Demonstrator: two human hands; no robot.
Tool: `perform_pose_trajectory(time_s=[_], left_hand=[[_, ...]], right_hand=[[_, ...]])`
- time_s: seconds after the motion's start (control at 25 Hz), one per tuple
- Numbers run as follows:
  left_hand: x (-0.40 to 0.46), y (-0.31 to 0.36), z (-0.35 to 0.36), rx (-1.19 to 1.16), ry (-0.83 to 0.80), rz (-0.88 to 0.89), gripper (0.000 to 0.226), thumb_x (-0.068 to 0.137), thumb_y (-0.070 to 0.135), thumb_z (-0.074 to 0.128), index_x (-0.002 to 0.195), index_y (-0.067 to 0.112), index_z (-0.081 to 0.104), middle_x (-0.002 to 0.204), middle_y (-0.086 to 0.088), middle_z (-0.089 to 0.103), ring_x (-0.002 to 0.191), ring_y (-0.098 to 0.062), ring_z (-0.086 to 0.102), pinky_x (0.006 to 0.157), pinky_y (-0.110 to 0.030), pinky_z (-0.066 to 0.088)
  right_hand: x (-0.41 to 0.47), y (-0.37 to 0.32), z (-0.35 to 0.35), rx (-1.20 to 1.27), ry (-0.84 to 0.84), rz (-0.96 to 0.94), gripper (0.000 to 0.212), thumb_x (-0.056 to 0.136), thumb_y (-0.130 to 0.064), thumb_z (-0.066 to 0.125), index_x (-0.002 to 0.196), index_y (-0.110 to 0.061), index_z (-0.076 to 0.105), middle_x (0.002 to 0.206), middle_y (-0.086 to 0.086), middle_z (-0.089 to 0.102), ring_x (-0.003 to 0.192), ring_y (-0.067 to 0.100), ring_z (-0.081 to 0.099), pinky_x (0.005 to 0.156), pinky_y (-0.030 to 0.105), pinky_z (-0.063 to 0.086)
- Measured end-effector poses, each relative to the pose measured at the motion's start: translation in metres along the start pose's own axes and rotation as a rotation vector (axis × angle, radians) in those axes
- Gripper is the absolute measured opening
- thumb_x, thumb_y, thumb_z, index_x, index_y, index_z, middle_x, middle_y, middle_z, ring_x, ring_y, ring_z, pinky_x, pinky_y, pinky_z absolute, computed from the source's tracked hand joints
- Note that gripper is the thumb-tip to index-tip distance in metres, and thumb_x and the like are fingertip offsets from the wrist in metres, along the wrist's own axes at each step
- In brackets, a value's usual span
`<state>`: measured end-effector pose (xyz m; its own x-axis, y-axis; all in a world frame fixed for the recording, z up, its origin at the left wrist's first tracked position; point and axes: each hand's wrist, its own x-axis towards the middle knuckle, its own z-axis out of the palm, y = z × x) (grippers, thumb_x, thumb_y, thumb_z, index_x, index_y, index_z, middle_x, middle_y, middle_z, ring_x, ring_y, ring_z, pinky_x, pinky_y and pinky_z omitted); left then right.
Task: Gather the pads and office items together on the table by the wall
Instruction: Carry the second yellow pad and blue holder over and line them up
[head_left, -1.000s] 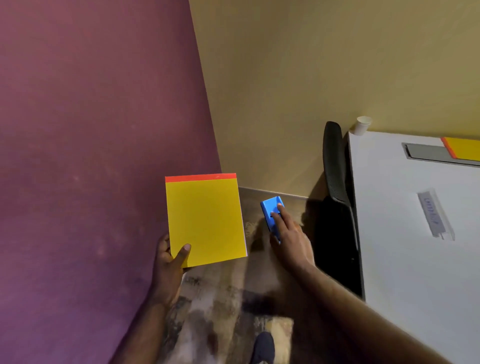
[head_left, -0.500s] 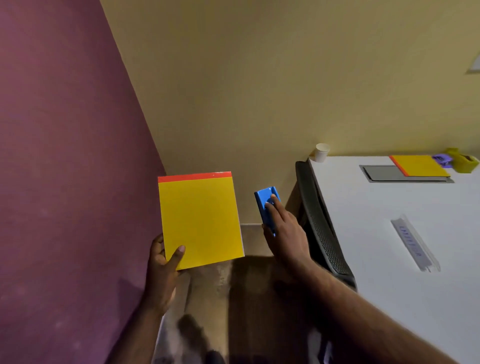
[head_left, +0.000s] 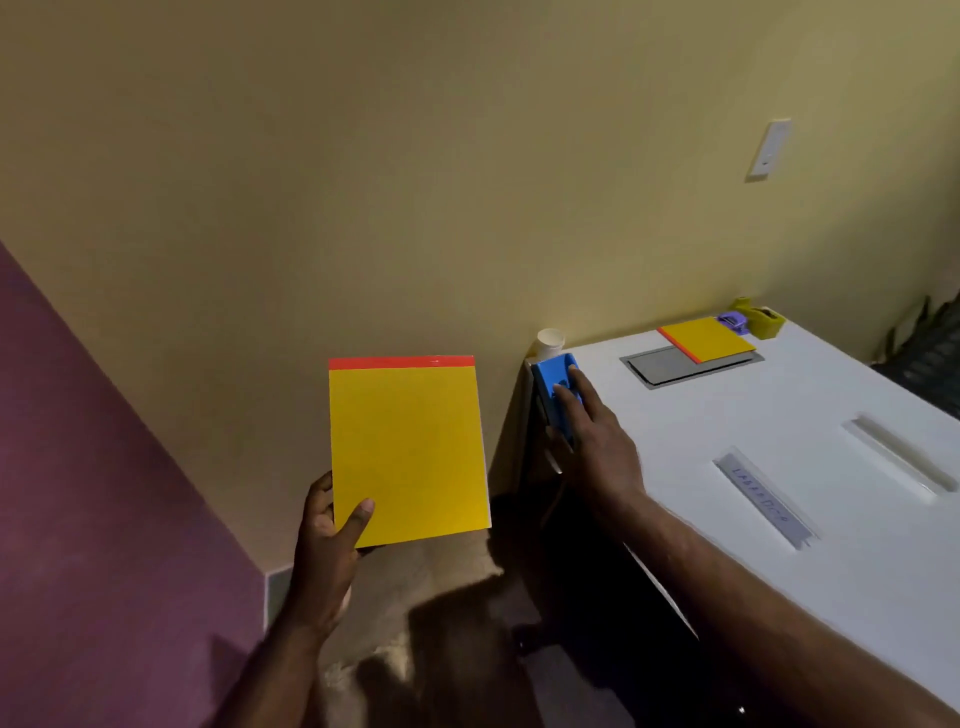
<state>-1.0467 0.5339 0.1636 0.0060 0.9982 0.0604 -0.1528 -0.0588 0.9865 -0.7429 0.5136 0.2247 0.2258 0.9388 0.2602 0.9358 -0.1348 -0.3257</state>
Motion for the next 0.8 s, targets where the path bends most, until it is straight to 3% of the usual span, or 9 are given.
perform_pose_trajectory(time_s=[0.08, 0.2, 0.44, 0.56, 0.64, 0.72, 0.8], left_hand=[[0.033, -0.001, 0.008, 0.019, -0.042, 0.008, 0.048, 0.092, -0.008, 0.050, 0.136, 0.009, 0.042, 0.122, -0.005, 0.061, 0.101, -0.006, 0.066, 0.071, -0.022, 0.056], [0.085, -0.011, 0.019, 0.052, -0.112, -0.015, 0.047, 0.092, -0.003, 0.054, 0.134, 0.017, 0.046, 0.129, -0.007, 0.061, 0.117, -0.025, 0.059, 0.092, -0.045, 0.051], [0.177, -0.035, 0.048, 0.118, -0.187, -0.071, 0.046, 0.091, 0.004, 0.056, 0.132, 0.025, 0.048, 0.130, -0.003, 0.061, 0.119, -0.027, 0.058, 0.099, -0.061, 0.043], [0.219, -0.046, 0.064, 0.163, -0.232, -0.093, 0.047, 0.091, 0.005, 0.057, 0.130, 0.030, 0.049, 0.133, 0.000, 0.059, 0.122, -0.025, 0.056, 0.100, -0.062, 0.042], [0.238, -0.052, 0.077, 0.175, -0.250, -0.109, 0.046, 0.091, 0.004, 0.057, 0.130, 0.028, 0.049, 0.132, -0.001, 0.059, 0.121, -0.025, 0.056, 0.099, -0.056, 0.046], [0.251, -0.057, 0.089, 0.178, -0.257, -0.122, 0.046, 0.091, 0.000, 0.055, 0.130, 0.023, 0.048, 0.127, 0.001, 0.061, 0.119, -0.015, 0.058, 0.093, -0.033, 0.052], [0.265, -0.060, 0.100, 0.201, -0.274, -0.124, 0.047, 0.091, -0.005, 0.053, 0.132, 0.017, 0.045, 0.121, 0.009, 0.059, 0.107, 0.007, 0.060, 0.076, -0.009, 0.049]], right_hand=[[0.020, 0.011, 0.000, -0.023, 0.052, 0.044, 0.066, 0.090, -0.028, 0.061, 0.147, -0.024, 0.029, 0.162, -0.005, 0.007, 0.127, 0.029, 0.046, 0.085, 0.043, 0.054], [0.053, 0.028, 0.007, -0.050, 0.104, 0.116, 0.060, 0.090, -0.028, 0.061, 0.144, -0.024, 0.035, 0.162, -0.004, 0.008, 0.122, 0.029, 0.051, 0.078, 0.042, 0.056], [0.130, 0.070, 0.037, -0.009, 0.156, 0.252, 0.067, 0.089, -0.027, 0.062, 0.146, -0.025, 0.026, 0.160, 0.003, 0.009, 0.119, 0.032, 0.053, 0.077, 0.044, 0.058], [0.169, 0.090, 0.053, 0.095, 0.194, 0.312, 0.073, 0.088, -0.022, 0.063, 0.148, -0.019, 0.022, 0.156, 0.008, 0.018, 0.123, 0.034, 0.048, 0.083, 0.048, 0.056], [0.189, 0.102, 0.061, 0.121, 0.201, 0.332, 0.073, 0.087, -0.020, 0.065, 0.147, -0.015, 0.023, 0.152, 0.013, 0.028, 0.126, 0.034, 0.045, 0.091, 0.051, 0.052], [0.206, 0.111, 0.068, 0.133, 0.202, 0.346, 0.072, 0.086, -0.018, 0.066, 0.145, -0.011, 0.026, 0.147, 0.015, 0.036, 0.125, 0.033, 0.045, 0.095, 0.052, 0.050], [0.220, 0.116, 0.072, 0.130, 0.194, 0.376, 0.071, 0.086, -0.017, 0.066, 0.145, -0.011, 0.027, 0.146, 0.015, 0.038, 0.124, 0.032, 0.046, 0.097, 0.051, 0.049]])
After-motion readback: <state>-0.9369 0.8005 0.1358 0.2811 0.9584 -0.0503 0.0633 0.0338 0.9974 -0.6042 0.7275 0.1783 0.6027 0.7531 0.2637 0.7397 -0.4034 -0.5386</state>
